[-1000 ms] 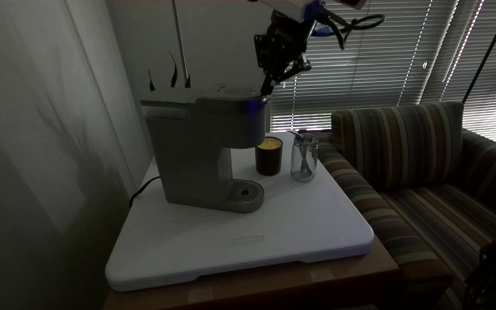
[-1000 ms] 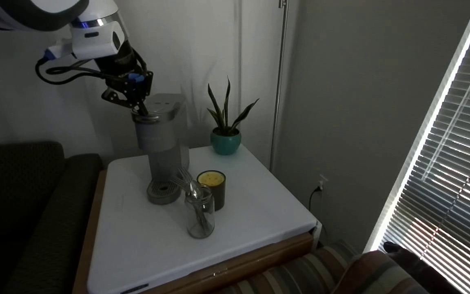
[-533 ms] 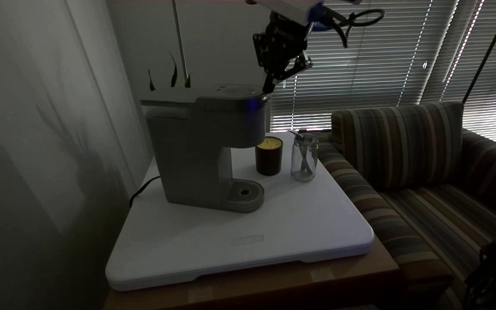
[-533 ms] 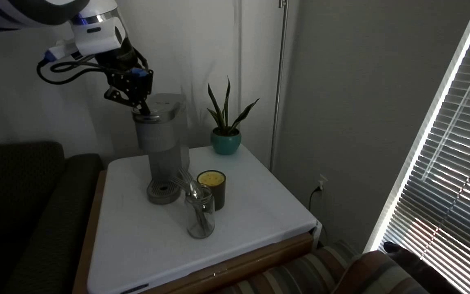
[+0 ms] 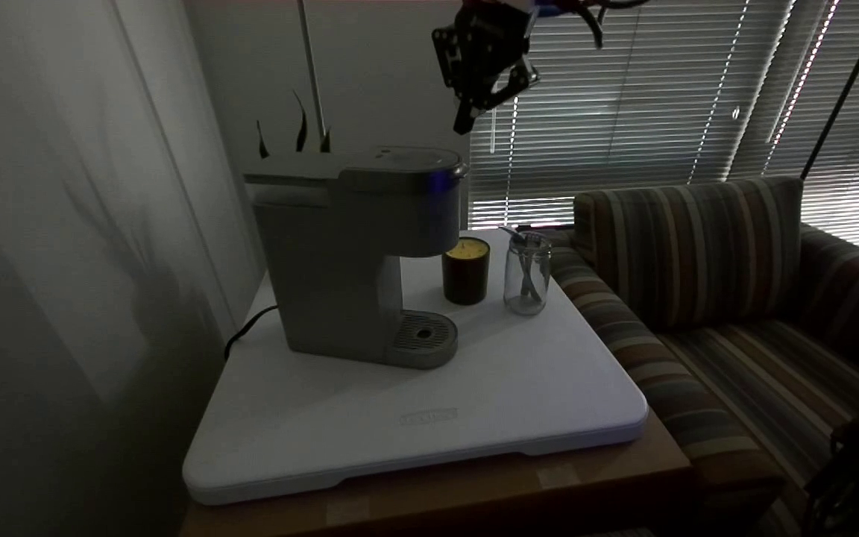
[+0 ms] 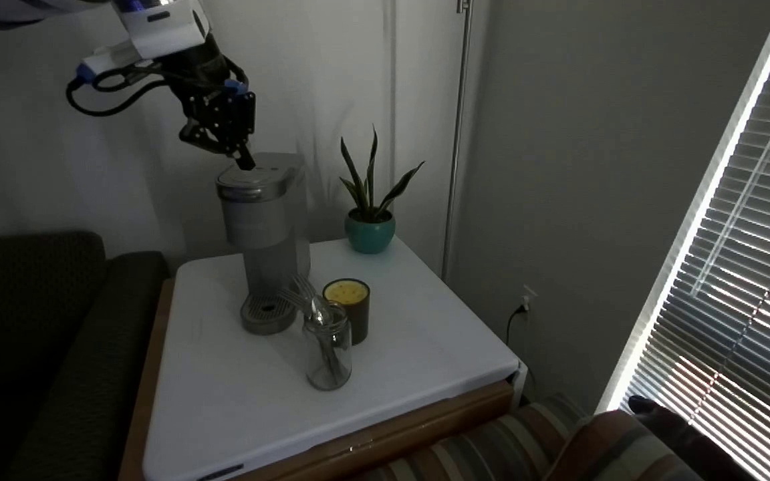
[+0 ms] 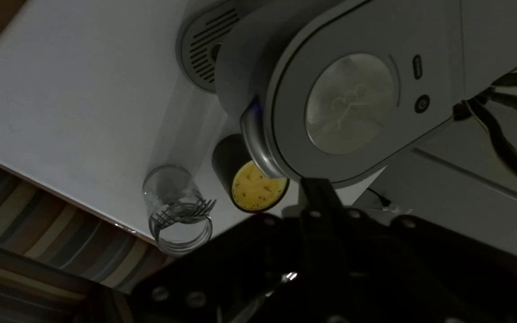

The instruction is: Close the coffeemaker then open it

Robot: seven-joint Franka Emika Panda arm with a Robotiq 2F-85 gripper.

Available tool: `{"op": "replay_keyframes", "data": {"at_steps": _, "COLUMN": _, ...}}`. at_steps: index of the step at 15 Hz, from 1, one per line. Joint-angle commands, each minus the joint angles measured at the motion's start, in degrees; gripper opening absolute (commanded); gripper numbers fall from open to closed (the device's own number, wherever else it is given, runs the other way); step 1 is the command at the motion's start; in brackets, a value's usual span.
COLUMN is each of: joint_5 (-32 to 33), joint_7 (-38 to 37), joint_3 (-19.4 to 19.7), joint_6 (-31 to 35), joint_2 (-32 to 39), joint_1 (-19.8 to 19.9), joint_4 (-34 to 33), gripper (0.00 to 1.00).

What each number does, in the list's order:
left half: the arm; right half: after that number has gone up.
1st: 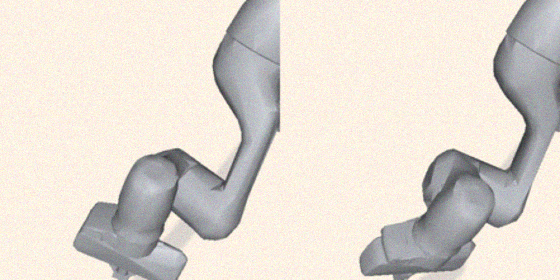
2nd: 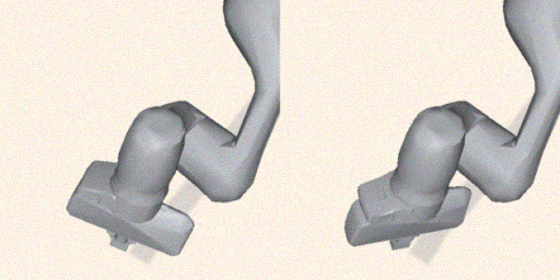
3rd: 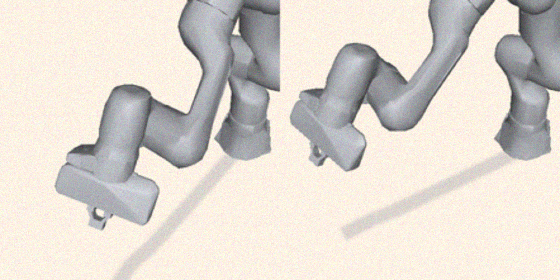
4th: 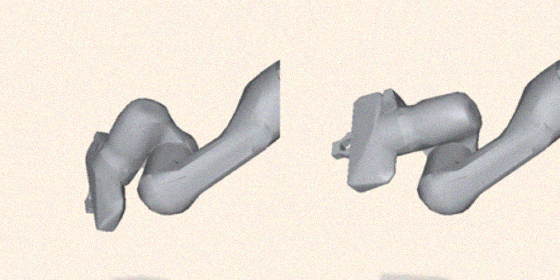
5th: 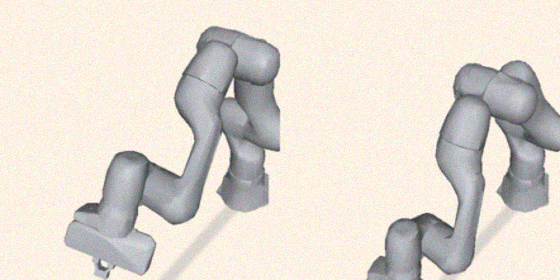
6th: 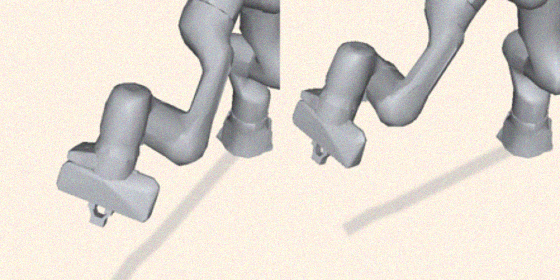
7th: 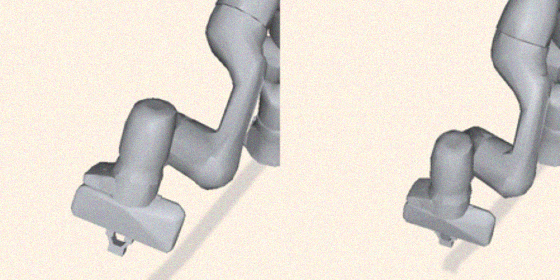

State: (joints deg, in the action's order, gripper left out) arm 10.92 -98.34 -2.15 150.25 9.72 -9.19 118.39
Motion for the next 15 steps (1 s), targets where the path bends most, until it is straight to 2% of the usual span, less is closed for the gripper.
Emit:
{"op": "replay_keyframes", "data": {"at_steps": 1, "joint_5": 3.9, "joint_7": -1.9, "joint_3": 1.5, "joint_6": -4.2, "joint_2": -1.8, "joint_1": -0.6, "joint_4": -0.2, "gripper": 0.0}}
{"op": "replay_keyframes", "data": {"at_steps": 4, "joint_5": 7.4, "joint_7": -4.0, "joint_3": 1.7, "joint_6": -8.7, "joint_2": -2.7, "joint_1": -0.2, "joint_4": 0.0, "gripper": 0.0}}
{"op": "replay_keyframes", "data": {"at_steps": 8, "joint_5": 6.5, "joint_7": -4.5, "joint_3": 1.0, "joint_6": -14.7, "joint_2": -3.1, "joint_1": 0.4, "joint_4": 0.6, "gripper": 0.0}}
{"op": "replay_keyframes", "data": {"at_steps": 15, "joint_5": -1.0, "joint_7": -6.6, "joint_3": 1.1, "joint_6": -11.5, "joint_2": -2.2, "joint_1": 1.4, "joint_4": 5.3, "gripper": 0.0}}
